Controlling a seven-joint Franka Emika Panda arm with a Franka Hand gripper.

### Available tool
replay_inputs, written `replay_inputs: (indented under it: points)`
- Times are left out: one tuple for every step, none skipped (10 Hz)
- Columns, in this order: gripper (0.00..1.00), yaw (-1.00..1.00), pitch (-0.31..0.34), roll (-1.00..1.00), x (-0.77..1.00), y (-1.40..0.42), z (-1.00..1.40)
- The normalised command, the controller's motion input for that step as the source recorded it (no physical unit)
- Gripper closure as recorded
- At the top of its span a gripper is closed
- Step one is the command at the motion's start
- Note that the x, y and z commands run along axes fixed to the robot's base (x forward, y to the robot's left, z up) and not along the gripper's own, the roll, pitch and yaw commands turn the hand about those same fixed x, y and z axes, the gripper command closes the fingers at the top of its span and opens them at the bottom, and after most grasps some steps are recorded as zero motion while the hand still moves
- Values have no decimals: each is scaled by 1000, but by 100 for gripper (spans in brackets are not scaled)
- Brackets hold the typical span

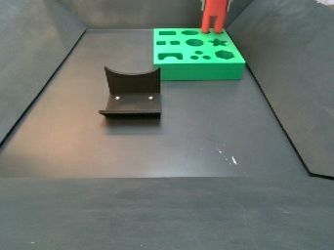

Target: Insert the square-circle object.

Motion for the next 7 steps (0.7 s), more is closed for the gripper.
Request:
replay_inputs:
  points:
    - [100,120,-110,-154,-223,0,-251]
    - [100,91,-121,-114,-226,0,-249]
    - [100,6,-111,-36,-229,0,-326]
    - [100,0,-77,0,-214,17,-383]
    - [100,0,-63,0,-26,86,-414]
    - [100,0,-104,-4,0,97,-440]
    - [100,0,-91,0,0,60,-429]
